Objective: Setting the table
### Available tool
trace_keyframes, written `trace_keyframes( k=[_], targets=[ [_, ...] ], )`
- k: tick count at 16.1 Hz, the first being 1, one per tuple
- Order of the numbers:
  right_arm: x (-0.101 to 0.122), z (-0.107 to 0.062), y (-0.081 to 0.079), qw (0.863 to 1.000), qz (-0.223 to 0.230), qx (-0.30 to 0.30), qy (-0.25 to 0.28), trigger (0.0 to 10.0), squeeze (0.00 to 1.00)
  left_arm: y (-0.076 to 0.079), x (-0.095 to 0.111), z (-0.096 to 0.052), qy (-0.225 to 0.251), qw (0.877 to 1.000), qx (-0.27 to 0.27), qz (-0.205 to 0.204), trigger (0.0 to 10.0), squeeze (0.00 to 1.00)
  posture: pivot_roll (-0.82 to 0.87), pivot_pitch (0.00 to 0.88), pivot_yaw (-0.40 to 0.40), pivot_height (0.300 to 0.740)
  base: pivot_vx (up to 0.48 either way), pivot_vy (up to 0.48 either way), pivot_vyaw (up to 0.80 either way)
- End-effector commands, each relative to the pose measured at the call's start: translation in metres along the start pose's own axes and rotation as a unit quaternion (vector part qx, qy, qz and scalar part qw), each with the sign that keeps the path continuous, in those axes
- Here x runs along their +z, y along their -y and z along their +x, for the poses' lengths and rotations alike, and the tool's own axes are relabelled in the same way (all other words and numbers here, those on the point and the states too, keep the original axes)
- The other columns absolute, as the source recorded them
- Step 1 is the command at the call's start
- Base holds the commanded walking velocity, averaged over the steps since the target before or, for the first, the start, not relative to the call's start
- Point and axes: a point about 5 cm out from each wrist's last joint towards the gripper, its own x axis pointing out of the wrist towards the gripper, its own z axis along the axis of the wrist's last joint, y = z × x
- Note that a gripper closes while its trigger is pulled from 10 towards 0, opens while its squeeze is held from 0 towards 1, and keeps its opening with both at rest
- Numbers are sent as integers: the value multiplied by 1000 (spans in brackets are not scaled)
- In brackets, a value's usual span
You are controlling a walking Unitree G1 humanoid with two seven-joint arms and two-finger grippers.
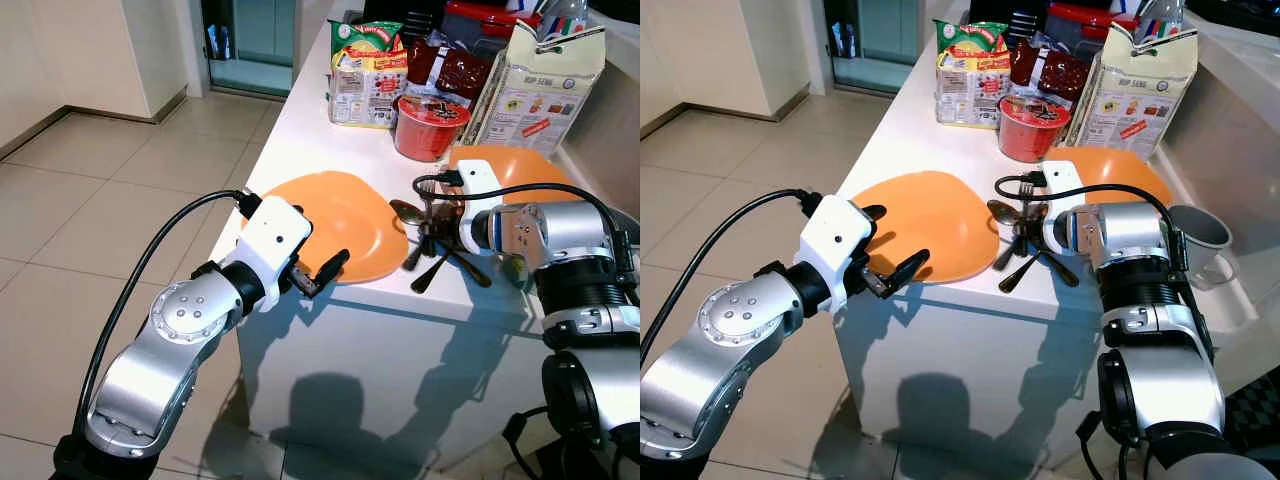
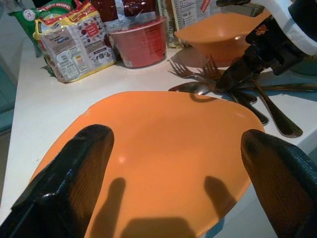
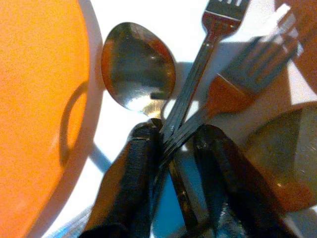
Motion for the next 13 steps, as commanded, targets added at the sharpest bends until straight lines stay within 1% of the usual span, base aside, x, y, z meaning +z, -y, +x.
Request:
trace_keyframes(
  k=[1,5,9,10,13],
  targets=[
    [-14,4,7,999,11,-16,-41,0,0,-2,4,1,4,1000,4,6,10000,0,-9,0,-86,740,0,0,0],
    [-11,2,9,999,17,-15,-31,0,0,-3,3,2,4,1000,7,8,10000,0,-11,0,-85,740,0,0,0],
    [-3,-3,7,1000,19,0,-13,0,0,-4,4,2,6,1000,13,8,10000,0,-11,0,-85,740,0,0,0],
    [2,-7,6,1000,22,12,-1,0,0,-6,4,2,6,1000,19,8,10000,0,-14,0,-82,740,0,0,0],
    [8,-12,3,999,25,28,9,0,0,-9,4,2,6,1000,28,6,10000,0,-14,0,-83,740,0,0,0]
  ],
)
